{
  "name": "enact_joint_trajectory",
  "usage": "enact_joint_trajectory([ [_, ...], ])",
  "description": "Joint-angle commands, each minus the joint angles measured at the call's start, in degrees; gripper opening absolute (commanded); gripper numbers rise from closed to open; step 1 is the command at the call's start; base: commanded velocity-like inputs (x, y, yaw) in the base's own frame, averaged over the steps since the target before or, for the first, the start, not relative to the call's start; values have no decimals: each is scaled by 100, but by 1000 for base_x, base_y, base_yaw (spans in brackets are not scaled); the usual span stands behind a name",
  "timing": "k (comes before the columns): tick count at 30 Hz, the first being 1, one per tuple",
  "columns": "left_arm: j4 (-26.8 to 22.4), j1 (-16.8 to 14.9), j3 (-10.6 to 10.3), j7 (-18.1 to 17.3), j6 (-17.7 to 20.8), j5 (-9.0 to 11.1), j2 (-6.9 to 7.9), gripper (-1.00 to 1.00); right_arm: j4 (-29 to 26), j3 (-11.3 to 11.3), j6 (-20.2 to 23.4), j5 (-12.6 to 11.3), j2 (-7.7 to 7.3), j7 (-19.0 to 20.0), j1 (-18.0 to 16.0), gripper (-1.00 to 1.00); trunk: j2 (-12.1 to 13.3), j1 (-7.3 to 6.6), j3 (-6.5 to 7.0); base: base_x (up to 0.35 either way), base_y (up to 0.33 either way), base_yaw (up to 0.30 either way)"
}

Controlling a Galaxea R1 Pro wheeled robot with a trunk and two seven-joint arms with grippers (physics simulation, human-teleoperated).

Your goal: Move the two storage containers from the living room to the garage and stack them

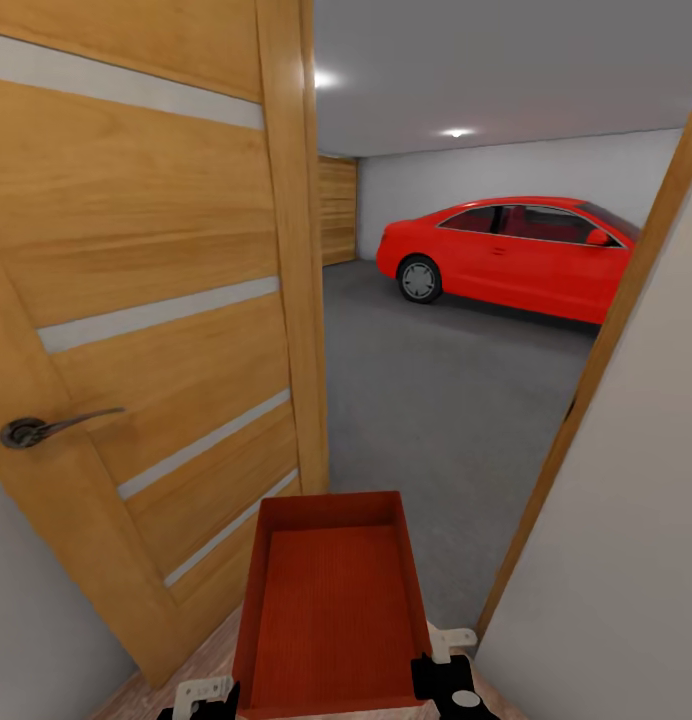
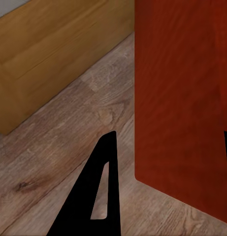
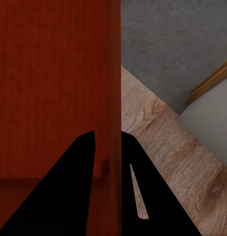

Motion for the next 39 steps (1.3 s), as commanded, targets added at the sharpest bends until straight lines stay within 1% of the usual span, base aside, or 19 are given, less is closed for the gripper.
enact_joint_trajectory([
  [1, 10, 2, 104, 4, -3, 1, 77, -100, -26, -264, -16, -1, -4, -54, -11, -100, -5, 0, -6, 11, 7, 0],
  [11, 10, 2, 104, 4, -3, 1, 76, -100, -26, -264, -16, -2, -4, -54, -11, -100, -5, 0, -5, 2, 1, -13],
  [26, 10, 2, 104, 4, -3, 1, 77, -100, -26, -264, -16, 2, -4, -54, -11, -100, -5, 0, 41, 0, 1, -182],
  [39, 10, 2, 104, 4, -3, 1, 76, -100, -26, -264, -16, 0, -4, -54, -11, -100, -5, 0, 45, 0, 128, -17],
])
